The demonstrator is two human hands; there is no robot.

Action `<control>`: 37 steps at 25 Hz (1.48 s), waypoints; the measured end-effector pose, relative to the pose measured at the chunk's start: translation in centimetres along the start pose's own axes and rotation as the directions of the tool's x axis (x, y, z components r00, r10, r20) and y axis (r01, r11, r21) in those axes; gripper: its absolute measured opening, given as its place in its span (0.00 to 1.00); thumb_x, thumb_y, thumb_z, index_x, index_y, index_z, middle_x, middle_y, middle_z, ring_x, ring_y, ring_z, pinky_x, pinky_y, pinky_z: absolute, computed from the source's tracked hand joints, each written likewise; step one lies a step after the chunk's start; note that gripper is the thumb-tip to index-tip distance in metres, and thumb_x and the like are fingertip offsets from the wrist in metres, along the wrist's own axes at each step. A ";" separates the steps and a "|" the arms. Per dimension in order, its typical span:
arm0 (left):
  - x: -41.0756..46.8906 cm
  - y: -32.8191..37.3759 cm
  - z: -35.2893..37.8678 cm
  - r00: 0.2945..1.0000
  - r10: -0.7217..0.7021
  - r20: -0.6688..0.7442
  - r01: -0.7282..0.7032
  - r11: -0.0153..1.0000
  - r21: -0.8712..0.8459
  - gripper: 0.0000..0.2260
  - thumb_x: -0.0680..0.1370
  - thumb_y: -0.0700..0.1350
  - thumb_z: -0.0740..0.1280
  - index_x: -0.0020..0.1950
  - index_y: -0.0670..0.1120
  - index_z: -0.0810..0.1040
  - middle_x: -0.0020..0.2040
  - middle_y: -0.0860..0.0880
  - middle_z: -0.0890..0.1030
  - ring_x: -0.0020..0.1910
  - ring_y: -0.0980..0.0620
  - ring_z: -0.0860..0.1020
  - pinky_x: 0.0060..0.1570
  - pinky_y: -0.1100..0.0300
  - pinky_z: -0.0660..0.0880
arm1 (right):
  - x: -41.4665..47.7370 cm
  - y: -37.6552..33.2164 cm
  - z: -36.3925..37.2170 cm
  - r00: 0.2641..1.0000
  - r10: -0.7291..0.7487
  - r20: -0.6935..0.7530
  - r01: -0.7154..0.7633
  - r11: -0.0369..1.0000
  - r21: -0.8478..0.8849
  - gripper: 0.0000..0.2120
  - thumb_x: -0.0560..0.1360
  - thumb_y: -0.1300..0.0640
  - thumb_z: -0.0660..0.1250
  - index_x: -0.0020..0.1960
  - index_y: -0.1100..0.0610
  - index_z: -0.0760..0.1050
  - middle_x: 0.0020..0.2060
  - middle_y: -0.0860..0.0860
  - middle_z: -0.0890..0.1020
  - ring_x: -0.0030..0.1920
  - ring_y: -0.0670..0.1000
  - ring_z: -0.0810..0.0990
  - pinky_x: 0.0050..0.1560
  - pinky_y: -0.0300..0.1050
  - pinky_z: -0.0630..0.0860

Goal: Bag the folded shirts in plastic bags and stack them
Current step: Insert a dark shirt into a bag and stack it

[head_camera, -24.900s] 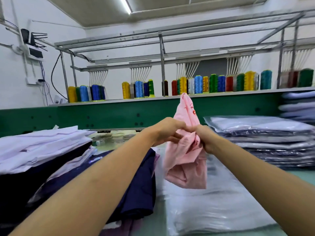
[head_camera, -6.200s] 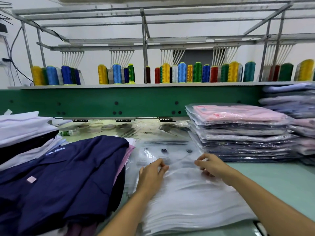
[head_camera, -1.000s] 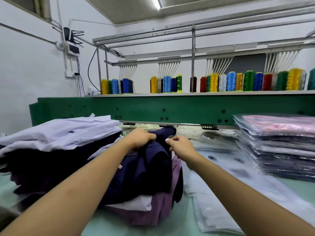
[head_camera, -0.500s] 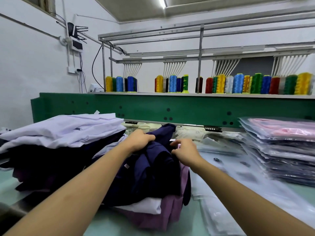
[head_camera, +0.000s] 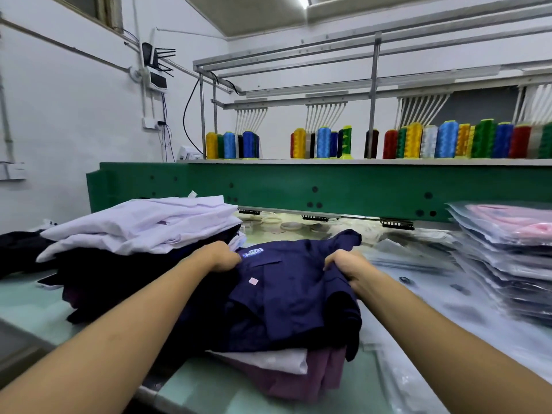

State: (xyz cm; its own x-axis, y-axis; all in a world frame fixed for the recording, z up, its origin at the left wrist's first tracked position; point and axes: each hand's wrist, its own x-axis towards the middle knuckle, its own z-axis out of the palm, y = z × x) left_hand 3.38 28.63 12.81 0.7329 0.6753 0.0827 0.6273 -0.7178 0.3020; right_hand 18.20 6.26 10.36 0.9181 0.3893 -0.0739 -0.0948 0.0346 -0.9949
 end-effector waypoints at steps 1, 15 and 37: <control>0.1 -0.6 0.2 0.999 -0.025 0.030 0.025 0.999 0.022 0.25 0.79 0.56 0.64 0.68 0.39 0.75 0.66 0.40 0.77 0.63 0.41 0.76 0.56 0.57 0.71 | -0.1 0.0 -0.2 1.000 0.003 0.012 -0.003 1.000 0.009 0.19 0.65 0.76 0.63 0.56 0.69 0.74 0.44 0.61 0.78 0.39 0.58 0.80 0.27 0.43 0.75; 1.7 -1.6 1.4 0.999 -0.034 0.033 0.036 0.998 -0.057 0.38 0.75 0.71 0.62 0.76 0.46 0.69 0.71 0.41 0.73 0.68 0.42 0.74 0.65 0.55 0.70 | -0.1 -1.0 -4.4 0.995 -0.004 -0.100 -0.010 0.991 -0.135 0.10 0.67 0.73 0.66 0.48 0.67 0.77 0.37 0.55 0.76 0.33 0.54 0.74 0.22 0.37 0.68; 3.9 -0.3 1.9 1.000 -0.021 -0.002 0.021 0.999 -0.047 0.38 0.66 0.70 0.73 0.59 0.38 0.78 0.57 0.42 0.82 0.49 0.44 0.78 0.41 0.56 0.69 | 1.0 2.1 -8.2 1.000 0.017 -0.006 -0.017 0.998 0.059 0.33 0.69 0.72 0.67 0.74 0.63 0.66 0.45 0.62 0.81 0.36 0.59 0.82 0.32 0.52 0.82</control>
State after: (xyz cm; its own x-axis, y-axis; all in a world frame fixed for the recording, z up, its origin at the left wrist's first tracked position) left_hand 6.55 31.15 11.22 0.7189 0.6907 0.0780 0.6296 -0.6945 0.3481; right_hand 22.08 -0.78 7.64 0.9188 0.3840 -0.0912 -0.1325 0.0824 -0.9877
